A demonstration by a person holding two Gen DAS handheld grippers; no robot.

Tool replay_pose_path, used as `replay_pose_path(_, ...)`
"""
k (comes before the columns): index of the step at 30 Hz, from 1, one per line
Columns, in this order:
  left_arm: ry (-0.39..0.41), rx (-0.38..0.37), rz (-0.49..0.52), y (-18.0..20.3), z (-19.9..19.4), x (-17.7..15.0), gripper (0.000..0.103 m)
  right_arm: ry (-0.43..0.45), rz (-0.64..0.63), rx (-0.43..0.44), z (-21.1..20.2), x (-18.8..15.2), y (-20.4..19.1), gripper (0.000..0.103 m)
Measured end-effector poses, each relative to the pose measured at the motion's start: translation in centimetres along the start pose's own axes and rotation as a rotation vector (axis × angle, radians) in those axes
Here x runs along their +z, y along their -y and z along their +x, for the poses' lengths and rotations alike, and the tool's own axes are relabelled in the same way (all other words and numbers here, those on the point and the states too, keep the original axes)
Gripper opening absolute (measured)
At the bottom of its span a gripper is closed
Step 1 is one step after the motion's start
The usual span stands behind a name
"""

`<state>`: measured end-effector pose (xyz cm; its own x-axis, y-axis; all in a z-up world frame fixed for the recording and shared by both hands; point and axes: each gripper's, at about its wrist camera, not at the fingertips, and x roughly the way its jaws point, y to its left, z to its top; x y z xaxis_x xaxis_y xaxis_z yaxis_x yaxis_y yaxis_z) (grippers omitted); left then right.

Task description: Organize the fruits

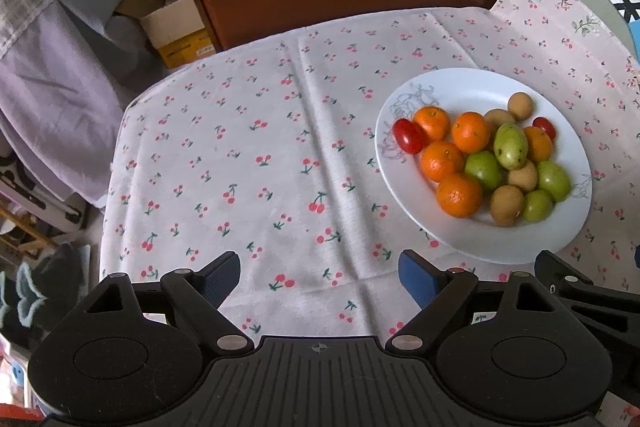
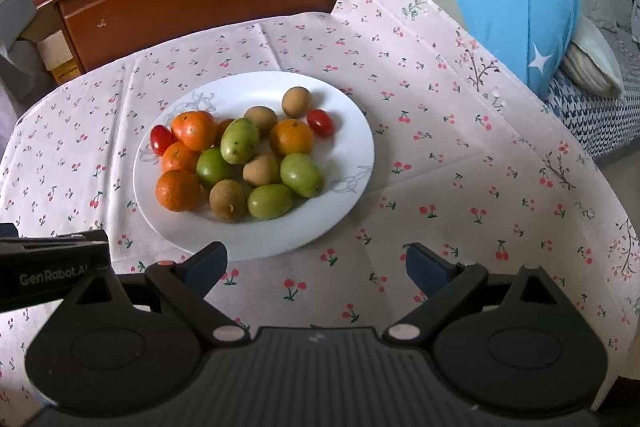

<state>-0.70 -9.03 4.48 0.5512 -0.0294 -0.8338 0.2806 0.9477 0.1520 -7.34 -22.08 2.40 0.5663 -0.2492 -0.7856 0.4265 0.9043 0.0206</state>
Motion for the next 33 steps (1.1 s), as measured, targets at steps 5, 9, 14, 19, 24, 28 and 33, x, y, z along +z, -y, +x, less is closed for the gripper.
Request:
replay_pose_path(5, 0.006, 0.014, 0.001, -0.3, -0.2, -0.4, 0.087, 0.009, -0.010, 0.008, -0.1, -0.2, -0.3, 0.096)
replay_pose_path(9, 0.004, 0.025, 0.006, -0.7, -0.3, -1.0, 0.088, 0.014, -0.027, 0.015, -0.2, -0.7, -0.6, 0.096)
replay_pose_path(14, -0.017, 0.037, -0.006, -1.5, -0.1, -2.4, 0.088, 0.004, -0.057, 0.018, -0.3, -1.9, -1.6, 0.096)
replay_pose_path(19, -0.043, 0.021, -0.041, -2.8, -0.1, -4.0, 0.088, -0.025, -0.091, 0.038, -0.2, -3.1, -2.5, 0.096)
replay_pose_path(24, -0.036, -0.012, -0.076, -3.9, -0.7, -4.7, 0.088, -0.026, -0.086, 0.061, -0.5, -4.1, -2.6, 0.096)
replay_pose_path(28, -0.026, -0.027, -0.097, -4.6, -1.1, -4.9, 0.088, -0.014, -0.062, 0.116, -0.4, -4.9, -2.7, 0.096)
replay_pose_path(33, -0.014, -0.034, -0.124, -5.6, -1.4, -4.8, 0.089, 0.021, -0.075, 0.157, -0.4, -5.9, -3.4, 0.098)
